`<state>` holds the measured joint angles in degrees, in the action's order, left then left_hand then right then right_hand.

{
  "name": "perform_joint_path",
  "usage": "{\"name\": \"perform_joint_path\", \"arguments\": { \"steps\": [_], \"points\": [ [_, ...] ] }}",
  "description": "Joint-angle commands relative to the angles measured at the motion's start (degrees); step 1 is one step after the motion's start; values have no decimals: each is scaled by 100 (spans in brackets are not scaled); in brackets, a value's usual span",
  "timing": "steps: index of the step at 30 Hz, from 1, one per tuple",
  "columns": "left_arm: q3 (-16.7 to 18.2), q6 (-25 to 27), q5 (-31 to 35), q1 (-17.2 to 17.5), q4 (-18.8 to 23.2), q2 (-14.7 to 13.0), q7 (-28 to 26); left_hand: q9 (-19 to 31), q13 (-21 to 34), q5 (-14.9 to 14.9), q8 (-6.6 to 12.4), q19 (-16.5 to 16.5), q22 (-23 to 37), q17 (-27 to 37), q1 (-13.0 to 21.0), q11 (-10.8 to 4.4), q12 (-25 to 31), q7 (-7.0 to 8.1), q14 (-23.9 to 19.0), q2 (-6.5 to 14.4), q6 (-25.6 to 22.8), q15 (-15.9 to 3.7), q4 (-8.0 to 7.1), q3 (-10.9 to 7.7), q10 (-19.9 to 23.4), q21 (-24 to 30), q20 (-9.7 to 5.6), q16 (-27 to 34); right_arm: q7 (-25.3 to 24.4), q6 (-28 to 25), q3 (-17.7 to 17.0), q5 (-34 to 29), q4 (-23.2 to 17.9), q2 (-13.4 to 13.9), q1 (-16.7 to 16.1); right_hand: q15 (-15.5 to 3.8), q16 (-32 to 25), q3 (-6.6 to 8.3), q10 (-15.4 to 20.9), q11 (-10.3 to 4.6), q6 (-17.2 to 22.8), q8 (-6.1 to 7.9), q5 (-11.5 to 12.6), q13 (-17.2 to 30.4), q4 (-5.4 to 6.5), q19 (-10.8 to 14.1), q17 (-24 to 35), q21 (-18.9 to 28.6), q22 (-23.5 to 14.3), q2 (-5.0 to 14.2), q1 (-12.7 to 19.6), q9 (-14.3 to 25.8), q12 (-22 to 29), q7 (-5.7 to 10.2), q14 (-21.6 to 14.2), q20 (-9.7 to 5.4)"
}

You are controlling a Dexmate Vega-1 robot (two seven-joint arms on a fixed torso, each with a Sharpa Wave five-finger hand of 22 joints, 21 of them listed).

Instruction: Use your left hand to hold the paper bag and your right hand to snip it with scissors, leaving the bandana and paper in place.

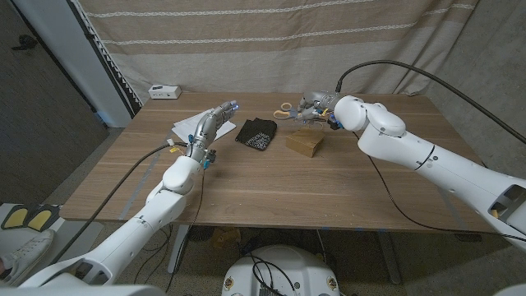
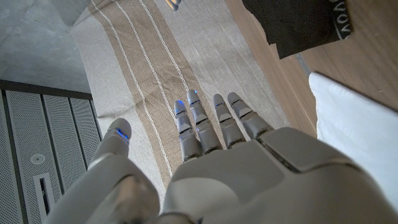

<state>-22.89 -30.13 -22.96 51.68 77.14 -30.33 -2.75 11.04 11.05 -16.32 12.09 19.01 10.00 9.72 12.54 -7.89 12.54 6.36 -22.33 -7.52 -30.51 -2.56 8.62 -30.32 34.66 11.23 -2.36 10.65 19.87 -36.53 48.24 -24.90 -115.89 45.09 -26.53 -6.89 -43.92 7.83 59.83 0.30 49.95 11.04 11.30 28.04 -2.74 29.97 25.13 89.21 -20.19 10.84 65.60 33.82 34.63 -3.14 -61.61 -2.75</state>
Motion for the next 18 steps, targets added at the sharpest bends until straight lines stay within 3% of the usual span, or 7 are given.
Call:
{"name": "perform_joint_path", "arguments": {
  "steps": [1,18],
  "points": [
    [-52,-75,27,-137,-110,-42,135,19,34,13,14,1,14,26,78,9,34,19,3,29,-56,-827,19,-29,76,-4,-555,-20,511,37,11,-68,-72,109,153,-628,-53,1097,868,-723,125,24,33,-30,154,1,1,44,19,64,42,26,-7,28,-315,-890],
    [-119,-29,351,-233,-89,-149,37,24,38,4,71,-2,10,21,223,-18,20,-6,29,58,-228,-851,65,-98,61,-7,-562,-28,1219,-53,26,-19,-195,238,371,-621,-56,1108,820,-679,89,17,32,38,136,-25,-4,40,92,69,56,51,-36,-15,-297,-886]
  ]
}}
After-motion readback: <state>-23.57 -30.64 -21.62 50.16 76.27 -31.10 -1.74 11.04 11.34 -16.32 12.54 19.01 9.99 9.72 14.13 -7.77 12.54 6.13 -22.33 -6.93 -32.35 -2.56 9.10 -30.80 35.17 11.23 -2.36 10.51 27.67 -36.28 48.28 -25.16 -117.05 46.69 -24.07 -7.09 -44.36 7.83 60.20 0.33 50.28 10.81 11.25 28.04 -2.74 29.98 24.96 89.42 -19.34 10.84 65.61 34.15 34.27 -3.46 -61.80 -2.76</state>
